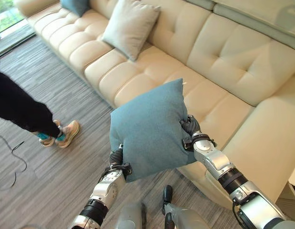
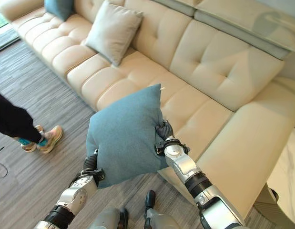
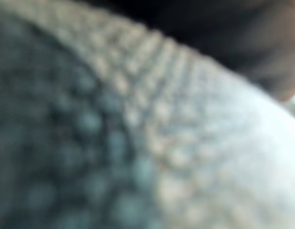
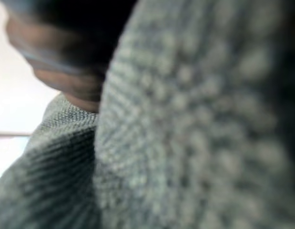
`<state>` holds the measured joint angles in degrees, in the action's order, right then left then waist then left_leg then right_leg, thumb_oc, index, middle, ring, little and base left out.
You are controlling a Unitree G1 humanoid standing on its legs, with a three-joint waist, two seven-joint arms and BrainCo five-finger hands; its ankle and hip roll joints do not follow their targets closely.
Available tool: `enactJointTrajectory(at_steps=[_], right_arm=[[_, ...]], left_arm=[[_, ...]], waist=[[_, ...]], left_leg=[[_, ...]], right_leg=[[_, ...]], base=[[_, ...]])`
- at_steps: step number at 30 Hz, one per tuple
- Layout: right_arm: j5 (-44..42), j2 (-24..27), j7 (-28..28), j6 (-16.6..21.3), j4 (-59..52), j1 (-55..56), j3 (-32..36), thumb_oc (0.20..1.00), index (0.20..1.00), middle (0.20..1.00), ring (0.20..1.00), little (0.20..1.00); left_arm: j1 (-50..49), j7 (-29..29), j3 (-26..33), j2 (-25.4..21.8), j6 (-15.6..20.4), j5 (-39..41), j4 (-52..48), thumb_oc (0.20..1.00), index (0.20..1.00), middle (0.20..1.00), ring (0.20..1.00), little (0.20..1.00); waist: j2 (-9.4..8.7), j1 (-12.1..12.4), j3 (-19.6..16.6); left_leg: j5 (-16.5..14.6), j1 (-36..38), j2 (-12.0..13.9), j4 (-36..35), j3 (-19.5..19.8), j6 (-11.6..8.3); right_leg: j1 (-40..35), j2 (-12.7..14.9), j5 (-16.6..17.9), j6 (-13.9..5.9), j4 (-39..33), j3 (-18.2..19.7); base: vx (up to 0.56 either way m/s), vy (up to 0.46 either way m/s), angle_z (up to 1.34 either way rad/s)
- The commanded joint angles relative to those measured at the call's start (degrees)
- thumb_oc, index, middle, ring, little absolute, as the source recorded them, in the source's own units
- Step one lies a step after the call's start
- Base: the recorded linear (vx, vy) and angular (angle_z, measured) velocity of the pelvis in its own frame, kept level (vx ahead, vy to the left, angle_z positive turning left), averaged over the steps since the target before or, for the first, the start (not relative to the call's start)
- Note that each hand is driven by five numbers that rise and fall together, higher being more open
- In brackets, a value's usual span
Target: Pick up all the scattered cushions and arrange them neatly on the sofa.
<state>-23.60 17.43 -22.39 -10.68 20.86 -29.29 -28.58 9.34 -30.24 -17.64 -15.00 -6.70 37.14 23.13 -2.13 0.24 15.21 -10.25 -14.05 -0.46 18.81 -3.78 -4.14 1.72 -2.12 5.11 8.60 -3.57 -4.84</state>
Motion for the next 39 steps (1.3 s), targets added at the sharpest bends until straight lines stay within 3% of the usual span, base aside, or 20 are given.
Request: enactJointTrajectory(at_steps=[1,4,11,13,16,19,21,22,23,24,27,28,29,30,31,33,34,36,38,39], right_arm=[[0.68,-6.55,3.44,3.21,-3.60,-3.27,-4.10,0.200,0.200,0.200,0.200,0.200],[0.72,-7.04,3.24,3.17,-2.63,-3.84,-4.86,0.200,0.200,0.200,0.200,0.200],[1.25,-6.51,2.91,2.30,-3.60,-2.68,-4.86,0.200,0.200,0.200,0.200,0.200],[1.70,-6.65,3.23,2.05,-4.26,-1.79,-4.98,0.200,0.200,0.200,0.200,0.200],[2.44,-6.71,4.25,1.26,-5.14,-0.68,-5.16,0.200,0.200,0.200,0.200,0.200],[2.68,-7.09,4.48,1.08,-5.24,0.01,-4.59,0.200,0.200,0.200,0.200,0.200],[3.35,-7.38,4.49,1.13,-5.50,0.01,-4.33,0.200,0.200,0.200,0.200,0.200],[3.52,-7.69,4.04,1.46,-5.42,-0.73,-4.10,0.200,0.200,0.200,0.200,0.200],[4.24,-8.52,3.73,1.64,-4.13,-2.13,-4.30,0.200,0.200,0.200,0.200,0.200],[4.24,-8.52,3.73,1.64,-4.13,-2.15,-4.30,0.200,0.200,0.200,0.200,0.200],[3.91,-8.93,3.46,2.31,-1.76,-5.88,-3.61,0.200,0.200,0.200,0.200,0.200],[4.07,-9.84,3.66,2.45,-0.85,-7.68,-4.08,0.200,0.200,0.200,0.200,0.200],[4.51,-10.02,3.66,2.36,-0.74,-7.73,-4.35,0.200,0.200,0.200,0.200,0.200],[5.10,-9.97,4.13,2.52,-2.06,-5.80,-4.77,0.200,0.200,0.200,0.200,0.200],[5.11,-9.98,4.13,2.52,-2.07,-5.78,-4.76,0.200,0.200,0.200,0.200,0.200],[3.62,-8.99,3.85,3.42,-2.88,-4.76,-5.27,0.200,0.200,0.200,0.200,0.200],[3.62,-8.99,3.85,3.42,-2.88,-4.76,-5.27,0.200,0.200,0.200,0.200,0.200],[2.68,-8.29,3.18,3.94,-3.48,-4.68,-4.91,0.200,0.200,0.200,0.200,0.200],[2.38,-8.30,3.11,4.05,-3.81,-4.02,-4.88,0.200,0.200,0.200,0.200,0.200],[2.42,-8.33,3.22,3.85,-3.82,-3.57,-4.96,0.200,0.200,0.200,0.200,0.200]], left_arm=[[6.89,1.63,-3.44,5.23,5.05,-0.82,-5.57,0.200,0.200,0.200,0.200,0.200],[6.45,1.26,-3.49,5.32,5.11,-1.02,-5.22,0.200,0.200,0.200,0.200,0.200],[5.94,0.77,-4.07,6.37,4.62,-0.75,-3.14,0.200,0.200,0.200,0.200,0.200],[5.36,0.89,-4.47,6.56,4.44,-0.83,-2.83,0.200,0.200,0.200,0.200,0.200],[5.14,1.46,-5.33,6.05,4.25,-1.40,-2.67,0.200,0.200,0.200,0.200,0.200],[5.55,1.62,-6.08,5.82,3.88,-1.73,-2.27,0.200,0.200,0.200,0.200,0.200],[6.68,1.60,-6.46,5.62,3.70,-2.45,-1.91,0.200,0.200,0.200,0.200,0.200],[7.69,1.36,-6.45,5.21,3.91,-2.92,-1.95,0.200,0.200,0.200,0.200,0.200],[9.06,0.95,-6.17,4.44,4.34,-3.42,-1.84,0.200,0.200,0.200,0.200,0.200],[9.08,0.96,-6.17,4.44,4.34,-3.42,-1.83,0.200,0.200,0.200,0.200,0.200],[10.09,0.90,-4.03,3.29,5.26,-3.30,-3.10,0.200,0.200,0.200,0.200,0.200],[9.48,0.97,-2.28,2.76,5.45,-3.24,-3.72,0.200,0.200,0.200,0.200,0.200],[8.63,0.89,-1.63,2.80,5.53,-3.28,-3.83,0.200,0.200,0.200,0.200,0.200],[7.06,1.25,-1.44,3.51,5.27,-3.84,-4.06,0.200,0.200,0.200,0.200,0.200],[7.05,1.25,-1.44,3.50,5.27,-3.84,-4.06,0.200,0.200,0.200,0.200,0.200],[6.26,1.33,-1.29,3.97,5.60,-3.81,-5.69,0.200,0.200,0.200,0.200,0.200],[6.26,1.32,-1.29,3.98,5.60,-3.81,-5.69,0.200,0.200,0.200,0.200,0.200],[6.91,1.06,-1.53,4.07,5.74,-3.98,-5.56,0.200,0.200,0.200,0.200,0.200],[6.82,0.70,-1.19,4.25,5.44,-3.81,-5.95,0.200,0.200,0.200,0.200,0.200],[6.59,0.62,-1.33,4.43,4.92,-3.96,-6.01,0.200,0.200,0.200,0.200,0.200]], waist=[[0.18,0.47,-0.06],[0.75,0.60,0.89],[2.15,0.29,0.65],[2.45,0.22,-0.27],[1.84,0.20,-1.93],[1.49,0.27,-2.96],[1.59,-0.10,-2.54],[1.42,0.01,-1.86],[1.41,0.41,-1.15],[1.45,0.48,-1.24],[0.61,2.05,-0.68],[-0.04,2.73,-0.65],[-0.17,2.77,-0.80],[-0.69,2.01,-1.31],[-0.73,2.05,-1.44],[-0.72,2.20,0.35],[-0.69,2.14,0.33],[-0.44,2.63,1.38],[-0.17,2.12,0.78],[0.33,1.94,0.48]], left_leg=[[9.11,4.64,-0.32,-11.52,4.68,1.38],[15.37,3.60,1.35,-20.27,8.70,0.21],[19.45,3.23,2.69,-23.81,10.42,-2.26],[19.31,4.58,2.27,-23.81,11.29,-1.69],[17.49,7.46,1.06,-23.81,8.49,0.56],[16.14,8.76,0.29,-23.81,6.60,2.22],[14.79,10.05,-0.32,-23.81,4.86,3.79],[14.00,10.77,-0.27,-23.81,3.05,4.64],[12.74,11.63,0.33,-23.81,0.60,4.79],[12.77,11.51,0.39,-23.81,0.54,4.78],[11.06,12.47,1.62,-23.81,-5.14,3.66],[10.21,13.75,1.92,-23.81,-8.76,3.21],[9.37,14.98,2.11,-23.81,-9.86,2.87],[8.09,14.84,2.05,-20.34,-10.02,2.86],[8.08,14.65,2.04,-20.26,-10.07,2.86],[4.98,9.45,3.12,-6.42,-8.35,1.72],[4.91,9.34,3.15,-6.26,-8.28,1.71],[5.94,5.73,1.39,-1.28,-2.86,0.51],[6.61,5.75,0.82,-7.93,0.18,0.88],[9.60,5.82,2.06,-13.97,1.06,0.73]], right_leg=[[-0.93,0.62,-9.41,-9.08,2.57,-2.26],[-2.19,-0.04,-10.49,-8.14,4.12,0.68],[-8.37,-0.29,-12.76,-8.30,3.76,5.83],[-9.84,0.10,-13.17,-8.59,3.16,7.13],[-10.13,2.95,-13.97,-10.66,4.22,9.14],[-8.50,4.08,-14.76,-12.13,8.21,10.16],[-4.20,4.53,-14.47,-13.88,16.23,10.70],[-1.17,5.01,-12.99,-15.03,20.94,10.25],[2.54,6.14,-12.59,-15.10,23.78,6.40],[2.70,6.07,-12.53,-15.08,23.79,6.47],[5.70,6.66,-9.82,-14.33,14.20,-4.44],[6.29,6.33,-6.46,-14.24,6.99,-11.57],[6.13,6.37,-6.29,-14.43,5.50,-13.51],[4.06,5.33,-6.89,-12.81,3.73,-10.17],[4.18,5.33,-6.78,-12.79,3.61,-10.11],[2.43,5.47,-7.99,-10.73,3.47,-11.21],[2.44,5.45,-7.99,-10.73,3.46,-11.27],[1.87,5.27,-8.41,-9.92,3.12,-11.72],[1.52,5.00,-8.55,-10.19,1.83,-11.44],[1.39,4.76,-8.14,-10.45,1.01,-10.99]], base=[[0.14,0.040,-0.96],[0.15,0.054,-1.04],[0.26,0.164,-0.62],[0.36,0.299,-0.42],[0.27,0.289,-0.29],[0.21,0.253,-0.43],[0.07,0.206,-0.41],[0.03,0.254,-0.63],[0.00,0.173,-0.65],[0.01,0.108,-0.94],[0.01,0.005,-1.72],[0.12,-0.060,-1.69],[0.25,-0.157,-0.84],[0.21,-0.128,-0.85],[0.18,-0.178,-0.88],[0.08,-0.201,0.11],[0.06,-0.188,0.47],[0.04,-0.100,0.25],[0.13,-0.038,0.17],[0.15,0.038,0.19]])
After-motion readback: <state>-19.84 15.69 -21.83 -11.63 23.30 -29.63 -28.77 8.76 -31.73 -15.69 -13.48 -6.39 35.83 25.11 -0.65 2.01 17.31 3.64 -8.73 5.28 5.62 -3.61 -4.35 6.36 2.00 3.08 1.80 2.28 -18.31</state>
